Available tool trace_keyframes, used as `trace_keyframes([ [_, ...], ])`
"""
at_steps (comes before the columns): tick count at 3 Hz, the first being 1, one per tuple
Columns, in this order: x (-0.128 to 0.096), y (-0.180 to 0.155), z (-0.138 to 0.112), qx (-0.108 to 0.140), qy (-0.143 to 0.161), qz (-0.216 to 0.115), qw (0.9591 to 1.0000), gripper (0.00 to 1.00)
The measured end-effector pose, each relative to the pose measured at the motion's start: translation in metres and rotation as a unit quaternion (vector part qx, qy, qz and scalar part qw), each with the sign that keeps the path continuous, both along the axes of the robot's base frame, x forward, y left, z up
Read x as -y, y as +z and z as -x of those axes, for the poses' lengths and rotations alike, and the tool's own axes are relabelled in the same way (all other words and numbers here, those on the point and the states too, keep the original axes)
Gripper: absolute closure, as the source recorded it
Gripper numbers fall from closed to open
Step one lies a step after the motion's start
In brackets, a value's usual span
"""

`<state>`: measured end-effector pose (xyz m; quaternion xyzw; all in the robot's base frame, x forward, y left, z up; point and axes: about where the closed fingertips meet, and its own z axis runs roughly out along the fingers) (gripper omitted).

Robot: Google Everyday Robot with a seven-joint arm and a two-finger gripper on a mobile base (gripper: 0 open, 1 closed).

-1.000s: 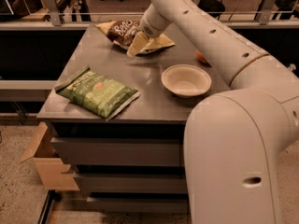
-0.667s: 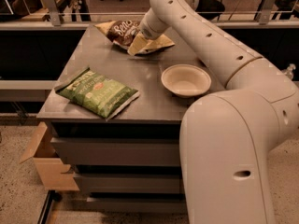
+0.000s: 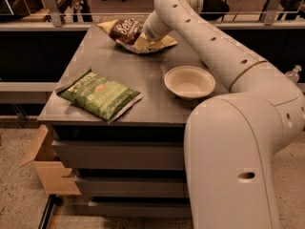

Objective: Move brown chip bag near green jalapeno chip bag

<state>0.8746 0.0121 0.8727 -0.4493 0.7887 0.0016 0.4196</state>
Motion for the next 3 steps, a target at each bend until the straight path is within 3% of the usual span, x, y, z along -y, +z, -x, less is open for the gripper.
trace_keyframes([
  [1, -0.017, 0.028, 0.012, 0.030, 0.035, -0.015, 0.9988, 0.87],
  [2, -0.040, 0.069, 0.040, 0.068, 0.093, -0.034, 0.9927, 1.00],
  [3, -0.061, 0.092, 0.074, 0.074, 0.140, -0.040, 0.9866, 1.00],
])
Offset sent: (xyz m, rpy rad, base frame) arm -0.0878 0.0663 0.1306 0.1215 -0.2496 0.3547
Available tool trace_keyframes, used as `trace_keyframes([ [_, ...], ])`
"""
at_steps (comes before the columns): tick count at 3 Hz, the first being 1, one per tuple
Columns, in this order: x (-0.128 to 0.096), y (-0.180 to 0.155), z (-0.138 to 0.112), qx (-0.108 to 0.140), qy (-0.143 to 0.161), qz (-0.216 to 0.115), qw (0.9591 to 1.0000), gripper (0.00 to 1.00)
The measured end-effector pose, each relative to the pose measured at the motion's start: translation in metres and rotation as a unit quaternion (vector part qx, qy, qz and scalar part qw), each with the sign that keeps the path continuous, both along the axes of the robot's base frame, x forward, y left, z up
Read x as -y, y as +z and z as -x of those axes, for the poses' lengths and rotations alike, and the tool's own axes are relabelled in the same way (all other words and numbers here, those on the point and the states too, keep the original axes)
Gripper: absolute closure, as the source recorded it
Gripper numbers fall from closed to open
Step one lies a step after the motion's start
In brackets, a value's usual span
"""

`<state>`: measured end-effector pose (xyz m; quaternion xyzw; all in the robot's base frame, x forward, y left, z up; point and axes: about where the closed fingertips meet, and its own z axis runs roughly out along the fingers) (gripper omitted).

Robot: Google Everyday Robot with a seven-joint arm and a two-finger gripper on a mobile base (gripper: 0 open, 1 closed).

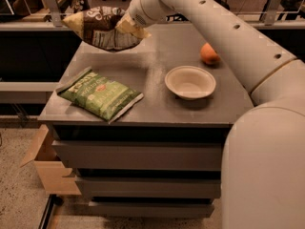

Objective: Move brown chip bag near green jalapeno chip bag

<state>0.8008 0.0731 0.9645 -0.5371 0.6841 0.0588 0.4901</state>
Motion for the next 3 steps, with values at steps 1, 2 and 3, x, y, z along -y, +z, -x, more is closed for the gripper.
trace_keyframes([
  [1, -0.006, 0.004, 0.035, -0.025, 0.028, 0.002, 0.9993, 1.00],
  [2, -0.004, -0.013, 0.071, -0.091, 0.035, -0.004, 0.9952, 1.00],
  [3, -0.002, -0.026, 0.087, -0.128, 0.034, -0.010, 0.9911, 1.00],
])
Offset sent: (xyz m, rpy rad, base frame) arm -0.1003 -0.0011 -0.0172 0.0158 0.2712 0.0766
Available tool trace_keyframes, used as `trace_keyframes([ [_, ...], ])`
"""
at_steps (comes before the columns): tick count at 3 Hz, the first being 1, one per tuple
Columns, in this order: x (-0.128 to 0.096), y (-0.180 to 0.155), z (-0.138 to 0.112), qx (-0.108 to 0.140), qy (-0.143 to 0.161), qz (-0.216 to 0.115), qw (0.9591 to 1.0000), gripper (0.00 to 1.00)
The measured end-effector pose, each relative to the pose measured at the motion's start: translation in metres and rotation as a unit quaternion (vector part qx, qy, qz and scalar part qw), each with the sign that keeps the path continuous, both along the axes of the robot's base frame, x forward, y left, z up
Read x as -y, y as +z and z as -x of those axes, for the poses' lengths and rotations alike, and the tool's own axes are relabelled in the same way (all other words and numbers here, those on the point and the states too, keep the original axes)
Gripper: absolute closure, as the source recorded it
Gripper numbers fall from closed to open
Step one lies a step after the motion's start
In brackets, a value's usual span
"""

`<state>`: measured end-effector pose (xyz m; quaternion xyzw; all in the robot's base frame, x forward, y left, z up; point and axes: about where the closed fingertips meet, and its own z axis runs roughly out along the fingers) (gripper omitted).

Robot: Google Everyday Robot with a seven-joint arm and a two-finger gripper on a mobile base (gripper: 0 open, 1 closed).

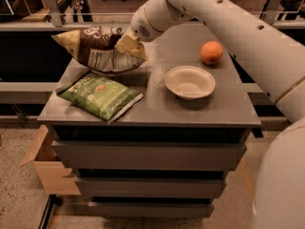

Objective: Move brown chip bag near green jalapeno chip bag

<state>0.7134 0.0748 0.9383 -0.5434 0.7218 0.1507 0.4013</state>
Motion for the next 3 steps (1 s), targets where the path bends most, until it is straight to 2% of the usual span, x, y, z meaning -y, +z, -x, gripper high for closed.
trace_keyframes([
  [1, 0.0031, -0.0247, 0.0034, -0.050, -0.006, 0.001, 0.9987, 0.83],
  [3, -0.0012, -0.0290, 0.0043, -0.053, -0.002, 0.002, 0.9986, 0.36],
])
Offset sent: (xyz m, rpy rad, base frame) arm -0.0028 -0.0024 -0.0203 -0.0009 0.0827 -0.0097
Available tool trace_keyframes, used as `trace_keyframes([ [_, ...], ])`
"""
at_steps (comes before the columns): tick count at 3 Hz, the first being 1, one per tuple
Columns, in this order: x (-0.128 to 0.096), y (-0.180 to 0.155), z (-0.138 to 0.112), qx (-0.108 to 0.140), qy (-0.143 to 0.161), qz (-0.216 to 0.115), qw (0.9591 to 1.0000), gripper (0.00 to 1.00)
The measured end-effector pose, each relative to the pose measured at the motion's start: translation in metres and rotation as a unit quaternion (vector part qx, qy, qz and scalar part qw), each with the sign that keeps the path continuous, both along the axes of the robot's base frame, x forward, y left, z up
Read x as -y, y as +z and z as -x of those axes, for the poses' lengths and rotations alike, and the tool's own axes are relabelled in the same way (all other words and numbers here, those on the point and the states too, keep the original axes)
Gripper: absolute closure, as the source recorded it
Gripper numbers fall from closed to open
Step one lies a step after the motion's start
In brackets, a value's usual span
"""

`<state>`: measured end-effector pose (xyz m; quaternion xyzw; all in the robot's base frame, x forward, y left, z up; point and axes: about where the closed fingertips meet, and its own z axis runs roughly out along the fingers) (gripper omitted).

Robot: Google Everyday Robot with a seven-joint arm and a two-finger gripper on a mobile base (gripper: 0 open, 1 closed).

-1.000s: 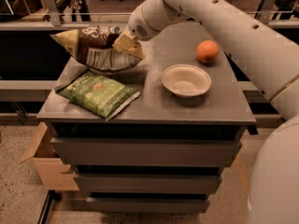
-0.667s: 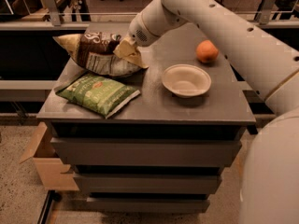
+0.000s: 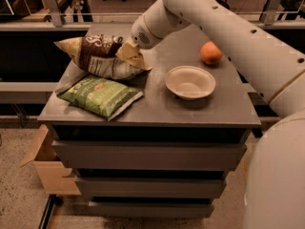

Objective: Move brown chip bag near green jalapeno chip bag

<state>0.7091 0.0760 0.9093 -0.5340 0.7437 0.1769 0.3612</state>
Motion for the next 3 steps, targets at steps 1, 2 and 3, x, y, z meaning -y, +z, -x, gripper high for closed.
trace_keyframes([
  [1, -0.0021, -0.0021, 0.0002, -0.002, 0.002, 0.000, 1.0000, 0.13],
  [2, -0.0041, -0.0042, 0.0005, -0.003, 0.003, 0.001, 1.0000, 0.00],
  [3, -0.0051, -0.0053, -0.0004, -0.001, 0.009, 0.001, 1.0000, 0.00],
])
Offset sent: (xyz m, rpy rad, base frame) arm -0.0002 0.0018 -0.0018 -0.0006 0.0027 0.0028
